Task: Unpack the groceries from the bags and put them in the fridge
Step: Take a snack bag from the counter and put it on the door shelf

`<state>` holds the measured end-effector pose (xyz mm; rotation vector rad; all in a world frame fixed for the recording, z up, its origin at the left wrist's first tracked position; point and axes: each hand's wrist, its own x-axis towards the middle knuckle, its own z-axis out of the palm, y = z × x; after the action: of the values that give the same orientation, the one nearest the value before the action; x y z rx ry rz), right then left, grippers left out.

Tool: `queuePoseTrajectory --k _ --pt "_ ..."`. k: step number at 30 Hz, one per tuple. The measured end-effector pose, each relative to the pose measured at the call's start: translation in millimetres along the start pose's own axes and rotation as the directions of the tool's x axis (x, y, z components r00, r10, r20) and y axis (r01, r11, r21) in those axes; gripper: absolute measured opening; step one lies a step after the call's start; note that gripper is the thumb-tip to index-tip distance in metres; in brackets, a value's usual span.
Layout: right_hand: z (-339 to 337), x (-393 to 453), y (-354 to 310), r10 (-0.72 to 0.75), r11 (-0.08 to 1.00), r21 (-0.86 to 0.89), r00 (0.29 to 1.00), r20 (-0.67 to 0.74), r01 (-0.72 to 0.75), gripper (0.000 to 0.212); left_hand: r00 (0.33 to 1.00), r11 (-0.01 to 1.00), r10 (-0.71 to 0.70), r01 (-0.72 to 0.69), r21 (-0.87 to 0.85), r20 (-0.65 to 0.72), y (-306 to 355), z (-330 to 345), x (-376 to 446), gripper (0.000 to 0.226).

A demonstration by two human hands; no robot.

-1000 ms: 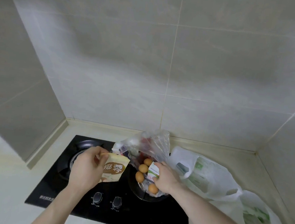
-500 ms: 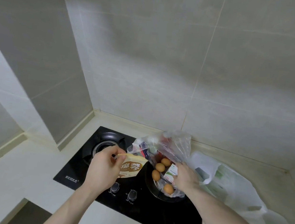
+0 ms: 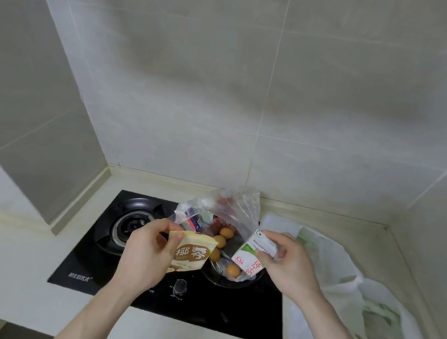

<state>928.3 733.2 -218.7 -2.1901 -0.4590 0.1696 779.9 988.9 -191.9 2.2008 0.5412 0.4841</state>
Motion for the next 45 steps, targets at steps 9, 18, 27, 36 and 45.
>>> queuePoseTrajectory --k 9,18,27,36,45 --pt "-43.0 -83.7 21.7 0.134 0.991 0.041 0.987 -0.084 -0.131 0.039 0.979 0.996 0.085 -0.081 -0.025 0.184 29.5 41.3 -8.0 0.010" --pt "-94.6 -160.8 35.3 0.216 0.971 0.149 0.958 -0.189 -0.190 0.041 0.905 0.967 0.254 -0.247 -0.065 0.342 86.0 79.9 -39.0 0.011" --pt "-161.6 -306.8 59.9 0.342 0.935 0.225 0.869 -0.359 -0.275 0.036 0.803 0.918 0.397 -0.346 -0.195 0.444 164.0 136.9 -133.9 0.014" --pt "-211.1 -482.4 74.2 0.497 0.868 0.316 0.687 -0.530 -0.383 0.037 0.625 0.872 0.489 -0.339 -0.352 0.609 235.9 183.3 -278.2 0.012" --pt "-238.3 -661.6 63.1 0.573 0.767 0.342 0.340 -0.746 -0.543 0.044 0.196 0.735 0.645 -0.421 -0.531 0.738 317.7 246.1 -419.4 0.012"
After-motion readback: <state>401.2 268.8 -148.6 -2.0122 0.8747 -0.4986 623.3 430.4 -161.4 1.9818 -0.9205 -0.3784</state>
